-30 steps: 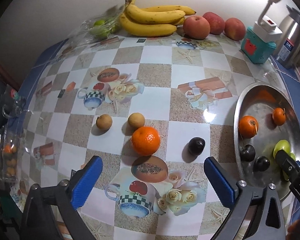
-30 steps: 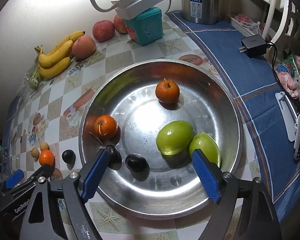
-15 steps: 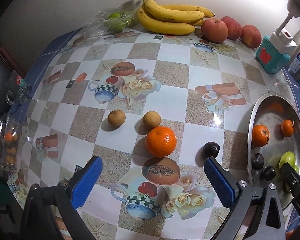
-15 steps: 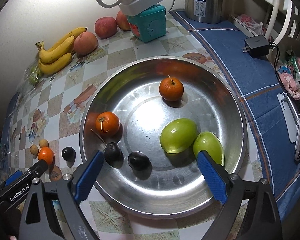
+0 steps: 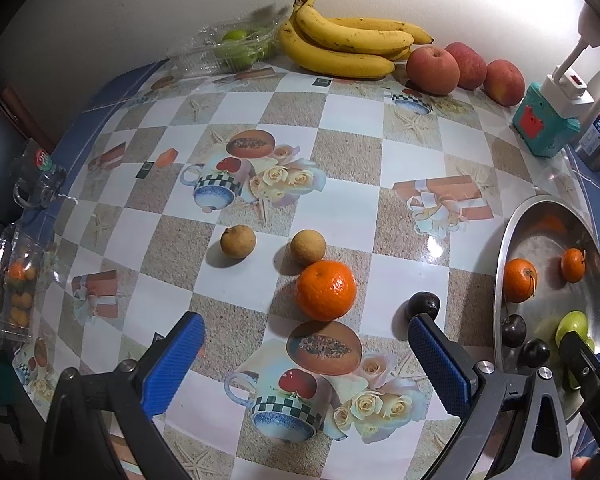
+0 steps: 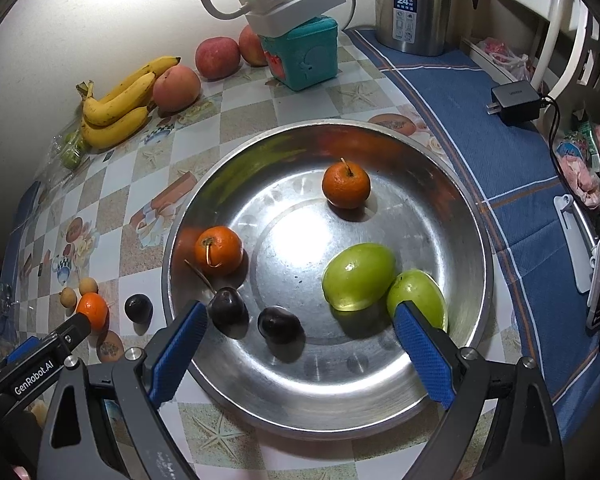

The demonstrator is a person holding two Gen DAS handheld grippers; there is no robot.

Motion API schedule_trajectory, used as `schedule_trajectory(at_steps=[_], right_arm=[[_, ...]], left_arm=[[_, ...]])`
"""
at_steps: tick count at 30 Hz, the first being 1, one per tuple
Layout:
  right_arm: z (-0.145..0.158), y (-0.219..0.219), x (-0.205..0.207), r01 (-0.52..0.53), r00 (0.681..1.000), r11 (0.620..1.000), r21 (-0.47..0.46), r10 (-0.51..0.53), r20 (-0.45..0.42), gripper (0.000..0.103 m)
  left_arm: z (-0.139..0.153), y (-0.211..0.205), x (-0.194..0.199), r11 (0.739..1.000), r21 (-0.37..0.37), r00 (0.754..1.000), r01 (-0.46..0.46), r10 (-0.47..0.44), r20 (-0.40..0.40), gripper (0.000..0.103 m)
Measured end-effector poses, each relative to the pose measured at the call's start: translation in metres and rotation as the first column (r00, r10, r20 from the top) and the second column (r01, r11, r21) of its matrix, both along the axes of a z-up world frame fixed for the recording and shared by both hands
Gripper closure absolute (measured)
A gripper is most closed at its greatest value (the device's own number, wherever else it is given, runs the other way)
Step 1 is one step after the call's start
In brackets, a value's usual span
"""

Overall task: Organize fruits
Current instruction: 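Withdraw both tools from the tray toward the remaining fruit, then move both tools toward the loose tangerine and dark plum on the table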

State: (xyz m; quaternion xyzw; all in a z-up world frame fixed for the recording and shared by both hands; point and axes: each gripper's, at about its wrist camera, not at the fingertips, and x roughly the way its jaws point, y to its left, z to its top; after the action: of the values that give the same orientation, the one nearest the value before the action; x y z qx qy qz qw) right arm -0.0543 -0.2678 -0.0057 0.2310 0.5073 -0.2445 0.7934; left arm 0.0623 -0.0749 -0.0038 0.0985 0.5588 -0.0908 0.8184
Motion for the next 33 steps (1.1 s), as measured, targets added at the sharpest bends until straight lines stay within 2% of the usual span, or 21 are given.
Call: schedule_trajectory(at_steps=[7, 17, 25, 33], right_arm=[[0.005, 0.005, 0.002, -0.031, 0.999, 0.999, -0.031, 0.032, 0.021, 0.008], [0.005, 0.009, 0.002, -0.039, 0.997, 0.999, -0.014, 0.039, 0.068, 0.008], [0.000, 0.010, 0.004, -0.015, 0.998, 1.000, -0.017, 0.015, 0.058, 0.008], [0.005, 0.020, 0.010, -0.014, 0.995, 1.000, -0.016, 0.015, 0.100, 0.008]], left_arm=[[0.005, -0.002, 0.000, 1.000, -0.014, 0.999, 0.028, -0.028, 0.024, 0.000], [0.008, 0.005, 0.008, 0.999, -0.037, 0.999, 0.039, -0.038, 0.020, 0.000], [0.014, 0.019, 0.020, 0.999, -0.008, 0.997, 0.048, -0.048, 0.057, 0.000], [0.022, 0.048, 0.039, 1.000, 0.001, 0.996, 0.013, -0.013, 0.087, 0.000]])
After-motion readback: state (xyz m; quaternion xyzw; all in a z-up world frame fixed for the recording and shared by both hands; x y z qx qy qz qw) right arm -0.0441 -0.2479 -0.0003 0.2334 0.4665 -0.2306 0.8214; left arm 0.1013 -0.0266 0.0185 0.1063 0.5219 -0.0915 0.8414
